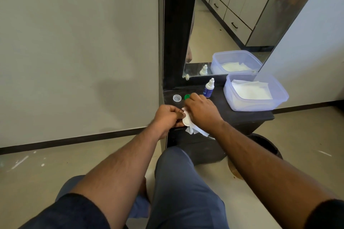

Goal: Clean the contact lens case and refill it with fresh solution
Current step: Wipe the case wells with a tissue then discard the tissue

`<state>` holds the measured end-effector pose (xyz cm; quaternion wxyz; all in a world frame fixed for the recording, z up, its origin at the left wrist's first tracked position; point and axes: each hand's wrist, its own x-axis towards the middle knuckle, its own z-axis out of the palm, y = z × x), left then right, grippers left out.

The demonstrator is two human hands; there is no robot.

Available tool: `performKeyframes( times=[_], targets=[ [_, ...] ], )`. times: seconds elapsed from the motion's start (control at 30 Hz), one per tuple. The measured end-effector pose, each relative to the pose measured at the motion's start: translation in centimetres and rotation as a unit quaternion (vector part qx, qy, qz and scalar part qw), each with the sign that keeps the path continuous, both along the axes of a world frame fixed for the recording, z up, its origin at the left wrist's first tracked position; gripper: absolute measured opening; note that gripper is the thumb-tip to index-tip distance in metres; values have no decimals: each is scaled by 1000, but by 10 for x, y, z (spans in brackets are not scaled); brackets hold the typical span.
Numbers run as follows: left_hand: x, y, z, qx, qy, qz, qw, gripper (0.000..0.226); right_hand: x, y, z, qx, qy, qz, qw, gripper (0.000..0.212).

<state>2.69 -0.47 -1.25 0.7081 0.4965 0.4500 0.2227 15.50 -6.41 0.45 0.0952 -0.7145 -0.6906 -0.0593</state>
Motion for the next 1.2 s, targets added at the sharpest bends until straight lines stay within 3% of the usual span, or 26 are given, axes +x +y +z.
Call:
performKeyframes(
  times=[0.17, 0.33, 0.57, 0.77, 0.93, 1.07, 1.1, 1.2],
  targets=[
    [0, 0, 1, -12, 6, 7, 1000, 2, 5, -17, -13, 37, 167, -80, 982, 19],
    [-1, 0, 1, -23, 9, 12, 1000, 5, -7, -17, -18, 49, 353, -203, 912, 13],
    [-1, -4, 2, -32, 6, 41, 999, 4, -24, -28, -27, 86, 440, -244, 860, 14],
    [0, -4, 1, -26, 13, 46, 999, 6, -16, -19, -22, 50, 616, -282, 734, 17],
    [1, -6, 0, -31, 8, 73, 997, 9, -18, -31, -18, 19, 610, -263, 747, 19],
    [4, -10, 4, -82, -47, 143, 985, 12, -38, -42, -20, 10, 603, -229, 764, 14],
    [5, -13, 5, -98, -64, 161, 980, 11, -40, -44, -20, 35, 620, -244, 745, 14],
    [7, -20, 11, -111, -78, 179, 974, 5, -38, -44, -16, 109, 694, -305, 643, 13]
  ],
)
